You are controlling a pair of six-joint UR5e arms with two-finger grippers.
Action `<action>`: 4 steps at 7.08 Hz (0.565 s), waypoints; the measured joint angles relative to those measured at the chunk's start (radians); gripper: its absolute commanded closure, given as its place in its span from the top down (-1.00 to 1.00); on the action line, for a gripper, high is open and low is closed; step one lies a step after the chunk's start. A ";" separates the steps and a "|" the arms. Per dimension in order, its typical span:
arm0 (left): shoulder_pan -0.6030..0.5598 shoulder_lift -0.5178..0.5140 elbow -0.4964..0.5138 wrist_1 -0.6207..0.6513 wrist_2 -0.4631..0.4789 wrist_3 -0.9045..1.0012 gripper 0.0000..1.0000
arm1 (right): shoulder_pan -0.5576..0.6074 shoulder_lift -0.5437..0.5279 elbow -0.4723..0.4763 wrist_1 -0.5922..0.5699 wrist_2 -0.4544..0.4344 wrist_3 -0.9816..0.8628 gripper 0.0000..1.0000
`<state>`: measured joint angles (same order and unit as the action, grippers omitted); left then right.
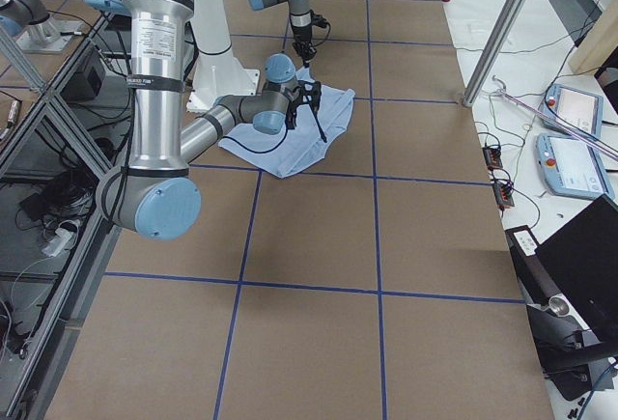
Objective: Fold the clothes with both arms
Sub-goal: 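Pull the shirt back with the right gripper while the left gripper moves to its corner, then rotate the shirt upright with both grippers, collar nearest the robot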
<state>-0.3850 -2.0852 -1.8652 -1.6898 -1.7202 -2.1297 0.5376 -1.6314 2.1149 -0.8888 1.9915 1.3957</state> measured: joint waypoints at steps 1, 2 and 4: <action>-0.047 -0.034 0.047 -0.001 0.009 0.020 -1.00 | 0.000 0.001 -0.001 0.000 0.001 0.000 1.00; -0.094 -0.064 0.104 -0.005 0.024 0.063 -1.00 | 0.000 0.002 0.000 0.001 0.001 0.000 1.00; -0.189 -0.129 0.252 -0.069 0.045 0.166 -1.00 | 0.001 0.007 0.002 0.001 0.000 0.000 1.00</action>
<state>-0.5738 -2.2144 -1.6131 -1.7584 -1.6751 -1.9634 0.5388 -1.6243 2.1171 -0.8875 1.9913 1.3959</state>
